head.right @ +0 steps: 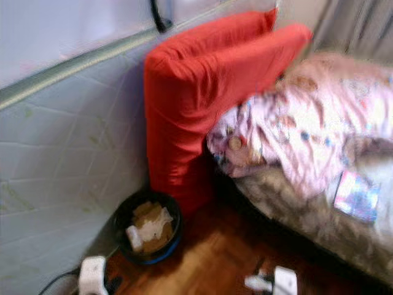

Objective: Clean up the room

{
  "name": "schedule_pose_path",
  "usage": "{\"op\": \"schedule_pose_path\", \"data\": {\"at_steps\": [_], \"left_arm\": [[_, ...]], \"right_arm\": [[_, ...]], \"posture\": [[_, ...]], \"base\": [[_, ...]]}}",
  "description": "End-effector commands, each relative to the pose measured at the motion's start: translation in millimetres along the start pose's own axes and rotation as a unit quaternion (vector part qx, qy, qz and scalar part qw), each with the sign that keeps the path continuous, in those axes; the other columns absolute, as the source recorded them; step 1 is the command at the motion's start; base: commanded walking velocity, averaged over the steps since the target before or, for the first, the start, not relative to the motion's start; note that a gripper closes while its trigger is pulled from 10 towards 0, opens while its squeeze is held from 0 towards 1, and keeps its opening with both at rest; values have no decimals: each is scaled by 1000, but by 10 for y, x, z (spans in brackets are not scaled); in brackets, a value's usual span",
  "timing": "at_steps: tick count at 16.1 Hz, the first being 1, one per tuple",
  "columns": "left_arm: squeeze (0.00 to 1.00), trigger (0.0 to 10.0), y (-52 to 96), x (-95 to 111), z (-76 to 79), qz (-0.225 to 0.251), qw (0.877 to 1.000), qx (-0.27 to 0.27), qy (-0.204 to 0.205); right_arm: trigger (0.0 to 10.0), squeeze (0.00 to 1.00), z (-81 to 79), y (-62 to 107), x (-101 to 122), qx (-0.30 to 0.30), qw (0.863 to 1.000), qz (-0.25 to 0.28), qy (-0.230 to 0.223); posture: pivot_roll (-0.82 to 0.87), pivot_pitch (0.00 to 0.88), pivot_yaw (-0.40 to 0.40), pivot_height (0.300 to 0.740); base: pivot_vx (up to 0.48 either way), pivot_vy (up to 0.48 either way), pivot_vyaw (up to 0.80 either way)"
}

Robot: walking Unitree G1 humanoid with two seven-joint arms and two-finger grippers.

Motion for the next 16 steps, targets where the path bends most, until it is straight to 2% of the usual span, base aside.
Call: {"op": "schedule_pose_path", "data": {"at_steps": [1, 4, 5, 9, 12, 16], "left_arm": [[0, 10000, 18, -47, -62, -8, 1000, 7, -11], [0, 10000, 18, -24, -68, -2, 1000, 7, -9], [0, 10000, 19, -25, -75, -3, 1000, 8, -10], [0, 10000, 17, -20, -88, -3, 1000, 10, -7], [0, 10000, 18, -16, -97, -3, 1000, 12, -6], [0, 10000, 11, 2, -85, -1, 1000, 11, -3]], "right_arm": [[10000, 0, -25, 10, -80, 1, 1000, -11, -1], [10000, 0, -40, 13, -78, 6, 1000, -7, -1], [10000, 0, -55, 13, -85, 8, 1000, -7, 1], [10000, 0, 187, 81, -186, -1, 1000, -12, -5], [10000, 0, 217, 84, -174, 0, 1000, -12, -6], [10000, 0, -117, 10, -89, 18, 1000, -6, -4]], "posture": [[12, 66, -3, 740], [11, 65, -2, 740], [12, 64, -2, 740], [15, 66, -1, 740], [16, 68, 0, 740], [15, 67, 0, 740]], "base": [[0, 0, 0], [0, 0, 0], [0, 0, 781], [0, 0, 781], [0, 0, 794], [0, 0, 791]]}}
Point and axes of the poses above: a point about 5 cm out from each wrist's last joint towards the gripper, its own y axis pointing back from the gripper into the wrist, its own x axis along the axis of the wrist's last joint, z = x × y, the point moved 6 cm from there along -y, pointing out of the wrist towards the gripper, and after that the axes turned 4 degrees about y, right-handed, at the moved point
